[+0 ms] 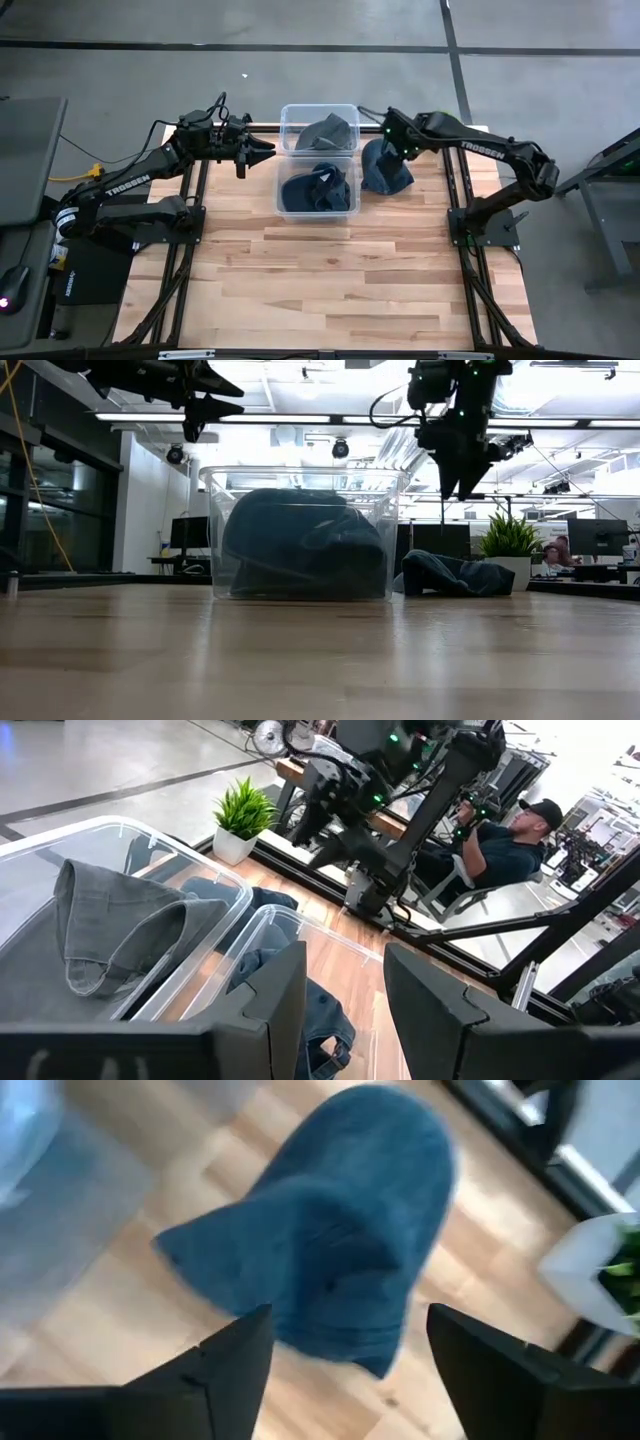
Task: Pick & Place hat
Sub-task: Put the dark blue cap into the bottom transparent bin
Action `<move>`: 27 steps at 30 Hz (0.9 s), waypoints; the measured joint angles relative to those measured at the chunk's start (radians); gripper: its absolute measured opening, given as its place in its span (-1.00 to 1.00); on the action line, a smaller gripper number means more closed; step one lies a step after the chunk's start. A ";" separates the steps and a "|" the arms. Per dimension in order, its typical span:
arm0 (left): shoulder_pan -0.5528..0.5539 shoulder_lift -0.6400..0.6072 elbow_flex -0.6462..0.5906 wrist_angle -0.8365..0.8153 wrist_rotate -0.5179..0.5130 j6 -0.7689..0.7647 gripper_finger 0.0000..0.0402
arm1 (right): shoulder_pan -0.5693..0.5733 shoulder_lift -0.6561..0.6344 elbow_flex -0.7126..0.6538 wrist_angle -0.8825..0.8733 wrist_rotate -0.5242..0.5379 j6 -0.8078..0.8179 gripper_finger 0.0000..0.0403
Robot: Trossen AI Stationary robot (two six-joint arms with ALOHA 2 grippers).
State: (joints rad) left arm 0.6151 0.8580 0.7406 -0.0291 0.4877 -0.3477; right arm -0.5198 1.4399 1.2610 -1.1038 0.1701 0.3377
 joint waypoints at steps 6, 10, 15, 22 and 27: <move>0.000 0.000 0.000 0.000 0.000 0.000 -0.32 | -0.065 0.001 0.000 0.003 -0.051 -0.123 0.33; 0.000 0.000 0.000 0.000 0.000 0.000 -0.32 | -0.068 0.000 -0.022 -0.019 -0.096 -0.217 0.33; 0.000 0.000 0.000 0.000 -0.001 -0.001 -0.32 | -0.067 0.002 -0.166 -0.024 -0.124 -0.243 0.33; 0.000 0.000 0.000 0.000 -0.007 -0.020 -0.32 | -0.082 -0.010 -0.283 0.138 -0.122 -0.140 0.33; 0.000 0.000 0.000 0.000 -0.008 -0.024 -0.32 | -0.135 -0.008 -0.350 0.224 -0.103 -0.007 0.33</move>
State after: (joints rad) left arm 0.6151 0.8577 0.7406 -0.0295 0.4793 -0.3714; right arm -0.6552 1.4315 0.9108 -0.8800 0.0667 0.3306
